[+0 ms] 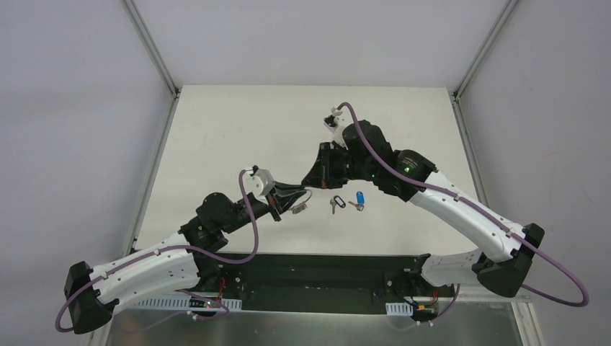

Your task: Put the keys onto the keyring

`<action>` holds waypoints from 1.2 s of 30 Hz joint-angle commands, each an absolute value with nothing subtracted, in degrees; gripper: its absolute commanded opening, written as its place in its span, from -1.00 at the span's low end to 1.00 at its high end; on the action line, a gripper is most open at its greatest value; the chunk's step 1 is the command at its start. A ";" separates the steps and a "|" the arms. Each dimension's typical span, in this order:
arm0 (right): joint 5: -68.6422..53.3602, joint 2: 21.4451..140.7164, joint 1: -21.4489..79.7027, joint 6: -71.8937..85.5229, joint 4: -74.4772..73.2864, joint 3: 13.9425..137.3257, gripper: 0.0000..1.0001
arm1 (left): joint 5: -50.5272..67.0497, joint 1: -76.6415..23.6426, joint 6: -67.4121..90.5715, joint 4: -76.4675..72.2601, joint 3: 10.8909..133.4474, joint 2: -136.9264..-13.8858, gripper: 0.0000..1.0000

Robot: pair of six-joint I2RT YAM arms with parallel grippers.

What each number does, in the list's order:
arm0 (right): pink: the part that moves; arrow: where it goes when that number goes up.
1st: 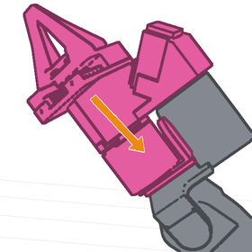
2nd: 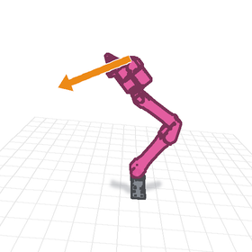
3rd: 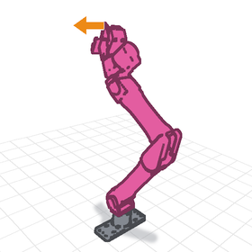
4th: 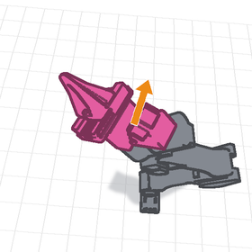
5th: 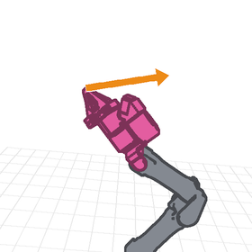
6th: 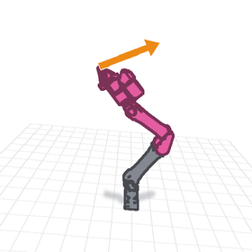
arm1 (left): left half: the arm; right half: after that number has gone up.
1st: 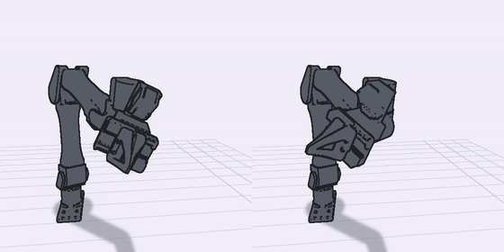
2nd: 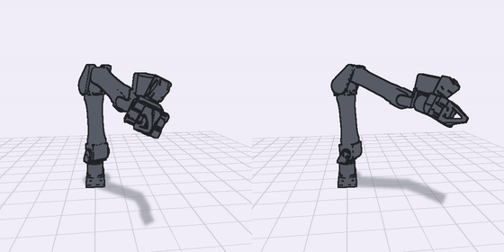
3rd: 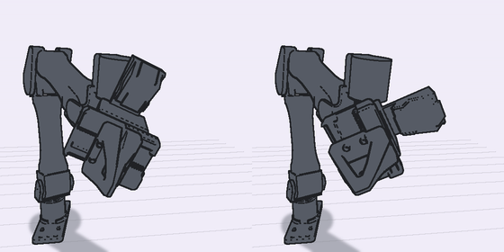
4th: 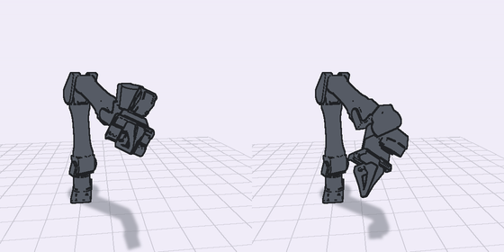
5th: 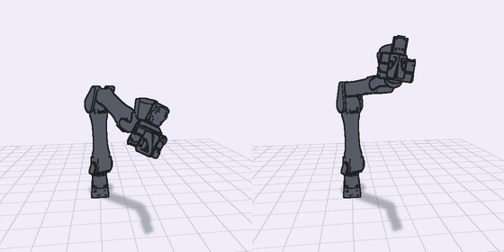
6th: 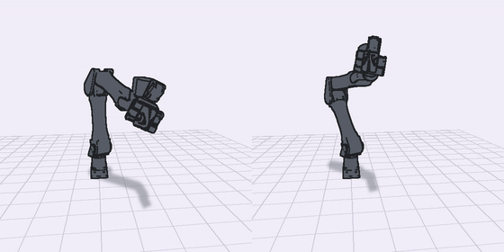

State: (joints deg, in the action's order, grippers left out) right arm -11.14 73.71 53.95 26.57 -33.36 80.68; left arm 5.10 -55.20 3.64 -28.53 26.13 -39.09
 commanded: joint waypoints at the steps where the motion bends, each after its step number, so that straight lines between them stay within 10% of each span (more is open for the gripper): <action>1: -11.39 70.34 54.38 25.33 -32.07 80.90 -0.94 | 1.07 -55.17 3.53 -30.85 26.56 -38.98 -1.00; 11: -9.93 69.90 54.26 25.42 -32.19 81.80 -0.29 | 0.29 -55.12 2.78 -30.05 25.49 -37.60 -1.00; 36: 10.30 71.24 43.96 26.73 -35.98 58.81 -0.18 | -15.35 -55.09 1.28 -24.16 24.30 -38.28 -1.00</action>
State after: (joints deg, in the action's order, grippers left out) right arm 6.35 68.71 44.97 25.56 -37.93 62.11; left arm -11.25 -55.07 1.93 -22.94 25.08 -38.24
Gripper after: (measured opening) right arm 0.411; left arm 0.036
